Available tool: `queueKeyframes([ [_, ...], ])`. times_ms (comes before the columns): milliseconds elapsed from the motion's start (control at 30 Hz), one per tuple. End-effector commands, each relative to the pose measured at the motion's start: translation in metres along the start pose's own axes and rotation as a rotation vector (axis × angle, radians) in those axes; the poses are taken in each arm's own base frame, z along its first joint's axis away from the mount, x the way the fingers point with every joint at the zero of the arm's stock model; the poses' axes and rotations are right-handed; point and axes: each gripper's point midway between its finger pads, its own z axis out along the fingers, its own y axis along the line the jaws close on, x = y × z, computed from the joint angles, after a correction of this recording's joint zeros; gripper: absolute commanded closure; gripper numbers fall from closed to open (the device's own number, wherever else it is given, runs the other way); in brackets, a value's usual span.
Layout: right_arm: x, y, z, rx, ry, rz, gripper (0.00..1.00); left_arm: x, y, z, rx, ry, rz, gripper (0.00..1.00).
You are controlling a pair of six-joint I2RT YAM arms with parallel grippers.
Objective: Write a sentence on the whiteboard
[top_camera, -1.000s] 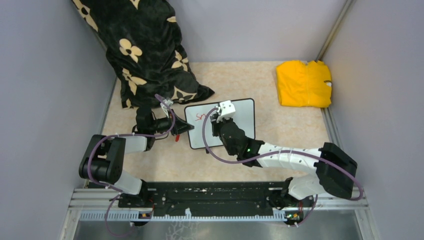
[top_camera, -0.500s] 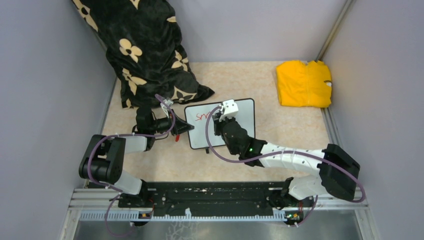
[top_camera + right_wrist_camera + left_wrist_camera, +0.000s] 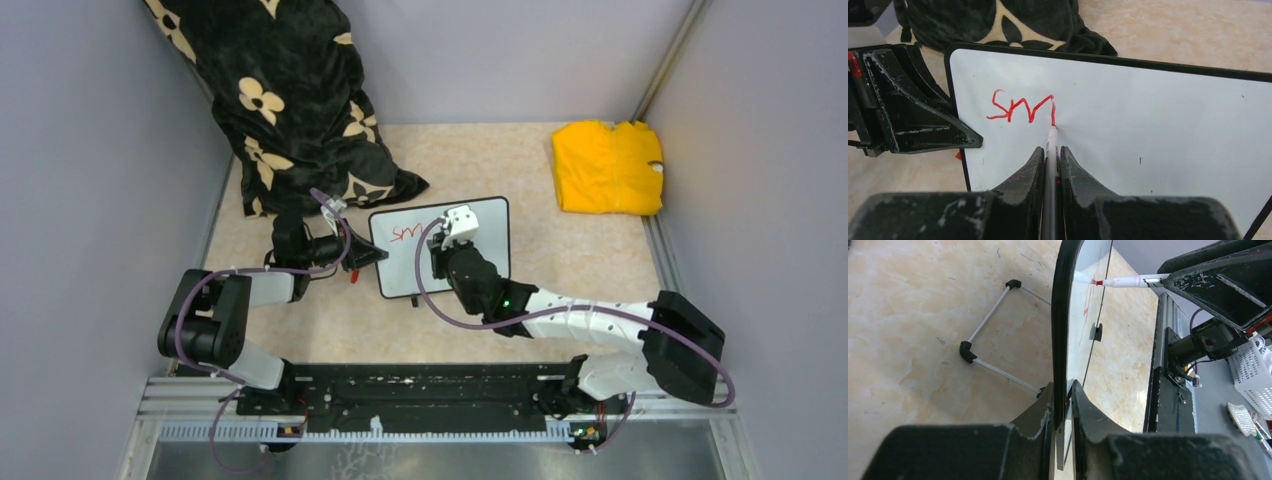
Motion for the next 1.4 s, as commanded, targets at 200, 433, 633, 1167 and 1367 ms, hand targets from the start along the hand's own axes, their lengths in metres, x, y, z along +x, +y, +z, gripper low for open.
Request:
queueKeyframes([
  [200,-0.028,0.0,-0.012,-0.034,-0.065,0.07,1.0,0.005,0.005,0.004,-0.011,0.021,0.028,1.0],
  [433,-0.045,-0.002,-0.014,-0.026,-0.111,0.072,1.0,0.005,0.005,0.004,-0.01,0.023,0.03,1.0],
  [633,-0.044,0.0,-0.01,-0.023,-0.109,0.071,1.0,0.005,0.004,0.005,-0.009,0.025,0.032,1.0],
  [1167,-0.044,-0.011,-0.008,0.016,-0.119,0.075,1.0,0.007,0.006,0.005,-0.014,0.028,0.029,1.0],
  [1367,-0.047,-0.011,-0.009,0.013,-0.132,0.088,1.0,0.007,0.005,0.005,-0.013,0.03,0.031,1.0],
])
